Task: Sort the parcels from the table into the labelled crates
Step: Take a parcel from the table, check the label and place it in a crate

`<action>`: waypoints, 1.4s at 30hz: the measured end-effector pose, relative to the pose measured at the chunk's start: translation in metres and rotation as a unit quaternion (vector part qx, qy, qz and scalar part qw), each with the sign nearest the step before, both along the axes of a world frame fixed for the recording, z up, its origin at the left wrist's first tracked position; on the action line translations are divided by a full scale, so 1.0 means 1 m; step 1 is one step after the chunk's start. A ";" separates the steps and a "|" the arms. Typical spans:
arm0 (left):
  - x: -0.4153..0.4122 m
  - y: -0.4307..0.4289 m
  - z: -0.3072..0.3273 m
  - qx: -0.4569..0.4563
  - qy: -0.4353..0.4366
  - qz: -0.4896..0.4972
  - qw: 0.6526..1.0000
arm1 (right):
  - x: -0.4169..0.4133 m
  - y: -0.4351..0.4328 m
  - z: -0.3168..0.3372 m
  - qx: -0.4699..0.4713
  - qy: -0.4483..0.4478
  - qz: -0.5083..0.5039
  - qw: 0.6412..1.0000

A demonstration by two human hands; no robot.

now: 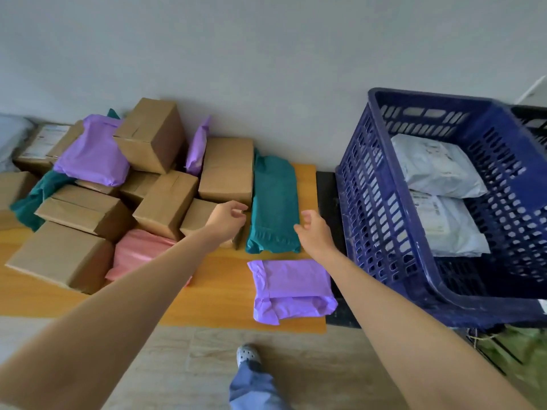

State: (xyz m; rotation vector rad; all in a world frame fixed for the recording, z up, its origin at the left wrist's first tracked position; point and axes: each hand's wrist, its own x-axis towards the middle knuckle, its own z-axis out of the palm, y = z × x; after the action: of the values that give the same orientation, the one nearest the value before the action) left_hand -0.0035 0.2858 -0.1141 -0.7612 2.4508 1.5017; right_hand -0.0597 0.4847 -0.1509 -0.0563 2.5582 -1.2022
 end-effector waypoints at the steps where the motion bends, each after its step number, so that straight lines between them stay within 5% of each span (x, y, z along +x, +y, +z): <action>1: -0.003 0.001 -0.003 -0.004 -0.007 -0.002 1.000 | 0.000 -0.002 -0.004 -0.003 -0.016 0.011 1.000; 19: -0.090 0.014 -0.054 0.024 -0.131 0.036 0.990 | -0.068 -0.023 -0.060 -0.053 -0.182 0.001 0.982; 29: -0.100 0.022 -0.057 0.129 -0.118 0.031 0.984 | -0.083 -0.014 -0.060 -0.134 -0.221 -0.047 0.965; 34: -0.101 0.026 -0.059 0.084 -0.110 0.023 0.990 | -0.083 -0.009 -0.052 -0.165 -0.247 -0.051 0.953; 42: -0.105 0.044 -0.047 0.185 -0.114 0.068 0.974 | -0.077 0.005 -0.038 -0.139 -0.171 -0.081 0.972</action>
State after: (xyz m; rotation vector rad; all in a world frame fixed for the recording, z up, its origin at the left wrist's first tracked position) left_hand -0.1084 0.3300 -0.1609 -0.9739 1.9117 1.7391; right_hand -0.1365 0.4898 -0.1893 0.2786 2.1182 -1.4802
